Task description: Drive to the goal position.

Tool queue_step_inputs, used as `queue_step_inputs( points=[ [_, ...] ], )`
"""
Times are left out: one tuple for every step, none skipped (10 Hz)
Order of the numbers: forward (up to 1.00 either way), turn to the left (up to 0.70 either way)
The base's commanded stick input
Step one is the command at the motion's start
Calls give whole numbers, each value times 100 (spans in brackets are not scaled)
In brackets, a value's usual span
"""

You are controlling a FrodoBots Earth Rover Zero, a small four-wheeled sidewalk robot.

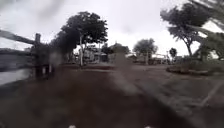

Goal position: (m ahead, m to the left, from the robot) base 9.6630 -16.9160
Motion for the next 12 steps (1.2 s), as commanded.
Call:
queue_step_inputs(
  points=[
    [100, -33],
    [100, -20],
    [100, -6],
    [100, 0],
    [100, 0],
    [100, -22],
    [100, -37],
    [100, -39],
    [100, -40],
    [100, -39],
    [100, -24],
    [100, -9]
  ],
)
